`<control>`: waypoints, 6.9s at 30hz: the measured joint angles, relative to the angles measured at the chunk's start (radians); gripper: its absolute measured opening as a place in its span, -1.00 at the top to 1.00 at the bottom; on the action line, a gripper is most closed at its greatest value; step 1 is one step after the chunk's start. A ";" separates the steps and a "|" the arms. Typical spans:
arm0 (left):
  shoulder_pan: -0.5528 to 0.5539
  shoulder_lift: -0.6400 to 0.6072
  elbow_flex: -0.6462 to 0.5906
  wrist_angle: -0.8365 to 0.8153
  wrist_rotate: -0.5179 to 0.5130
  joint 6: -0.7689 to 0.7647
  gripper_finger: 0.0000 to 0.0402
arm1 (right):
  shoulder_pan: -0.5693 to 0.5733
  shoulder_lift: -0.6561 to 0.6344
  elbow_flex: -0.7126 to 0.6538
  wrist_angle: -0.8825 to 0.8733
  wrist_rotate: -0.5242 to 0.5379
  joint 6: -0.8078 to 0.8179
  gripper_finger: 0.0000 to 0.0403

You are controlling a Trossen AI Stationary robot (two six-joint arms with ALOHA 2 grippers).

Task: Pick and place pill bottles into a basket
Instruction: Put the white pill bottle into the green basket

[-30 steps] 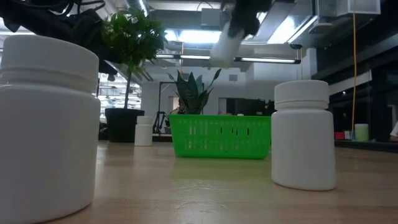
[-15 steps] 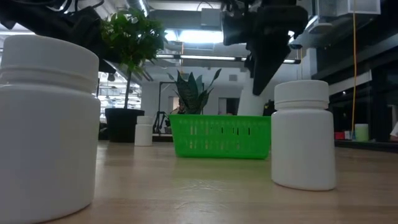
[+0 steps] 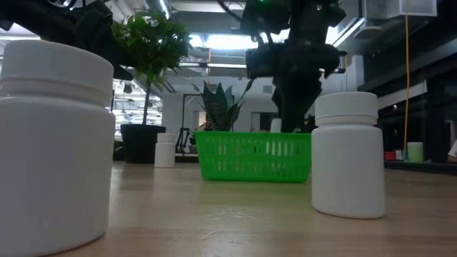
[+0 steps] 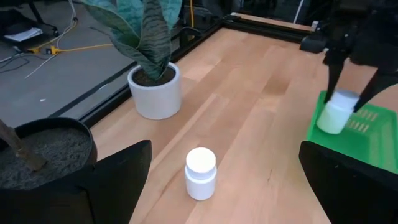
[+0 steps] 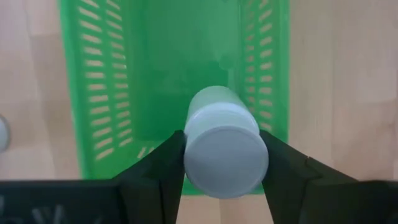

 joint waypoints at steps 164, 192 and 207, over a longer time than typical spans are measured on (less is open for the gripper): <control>-0.004 0.913 1.061 -0.490 0.319 0.202 0.21 | -0.108 -1.079 -0.443 0.494 0.361 -0.169 -0.29; -0.053 1.350 1.061 -0.355 0.485 0.121 0.21 | -0.108 -1.079 -0.443 0.401 0.242 -0.161 -0.29; -0.048 1.440 1.060 -0.291 0.546 0.122 0.21 | -0.108 -1.079 -0.443 0.401 0.216 -0.167 -0.29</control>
